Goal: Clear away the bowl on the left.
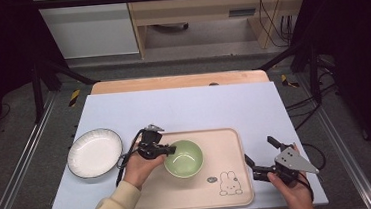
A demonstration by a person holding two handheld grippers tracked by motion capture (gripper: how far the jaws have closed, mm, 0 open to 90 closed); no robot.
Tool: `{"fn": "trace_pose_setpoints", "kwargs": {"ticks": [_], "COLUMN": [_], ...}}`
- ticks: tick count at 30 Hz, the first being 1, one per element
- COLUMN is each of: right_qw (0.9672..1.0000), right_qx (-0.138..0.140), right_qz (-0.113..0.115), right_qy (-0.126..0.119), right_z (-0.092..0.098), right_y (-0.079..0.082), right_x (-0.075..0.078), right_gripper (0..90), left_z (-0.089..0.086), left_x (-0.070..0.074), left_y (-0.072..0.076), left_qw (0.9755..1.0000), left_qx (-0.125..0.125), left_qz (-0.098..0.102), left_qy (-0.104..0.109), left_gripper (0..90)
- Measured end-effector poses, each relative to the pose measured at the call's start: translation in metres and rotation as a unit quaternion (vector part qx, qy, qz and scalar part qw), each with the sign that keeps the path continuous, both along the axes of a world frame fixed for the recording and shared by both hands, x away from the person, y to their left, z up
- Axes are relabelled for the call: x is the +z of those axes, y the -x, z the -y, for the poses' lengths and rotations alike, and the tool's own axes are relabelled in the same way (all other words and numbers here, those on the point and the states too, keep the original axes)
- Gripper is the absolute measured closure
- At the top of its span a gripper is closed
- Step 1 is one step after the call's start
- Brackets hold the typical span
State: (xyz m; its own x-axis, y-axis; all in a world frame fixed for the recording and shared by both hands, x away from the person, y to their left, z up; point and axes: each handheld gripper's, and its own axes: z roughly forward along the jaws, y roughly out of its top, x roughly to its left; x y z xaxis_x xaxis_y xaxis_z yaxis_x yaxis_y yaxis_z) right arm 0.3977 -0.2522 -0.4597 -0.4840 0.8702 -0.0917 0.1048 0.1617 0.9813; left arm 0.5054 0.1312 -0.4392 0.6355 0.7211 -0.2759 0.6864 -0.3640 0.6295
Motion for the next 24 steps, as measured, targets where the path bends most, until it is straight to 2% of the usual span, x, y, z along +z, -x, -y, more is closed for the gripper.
{"fn": "trace_pose_setpoints", "kwargs": {"ticks": [24], "right_qw": [1.0000], "right_qx": [0.000], "right_qz": [-0.001], "right_qy": [0.000], "right_z": [0.0001], "right_y": [0.0001], "right_x": [0.0001], "right_gripper": [4.1], "left_z": [-0.0015], "left_x": [-0.0023], "left_y": [-0.0016], "left_qw": [1.0000], "left_qx": [0.000], "left_qz": [-0.003], "left_qy": [-0.003], "left_gripper": [83.0]}}
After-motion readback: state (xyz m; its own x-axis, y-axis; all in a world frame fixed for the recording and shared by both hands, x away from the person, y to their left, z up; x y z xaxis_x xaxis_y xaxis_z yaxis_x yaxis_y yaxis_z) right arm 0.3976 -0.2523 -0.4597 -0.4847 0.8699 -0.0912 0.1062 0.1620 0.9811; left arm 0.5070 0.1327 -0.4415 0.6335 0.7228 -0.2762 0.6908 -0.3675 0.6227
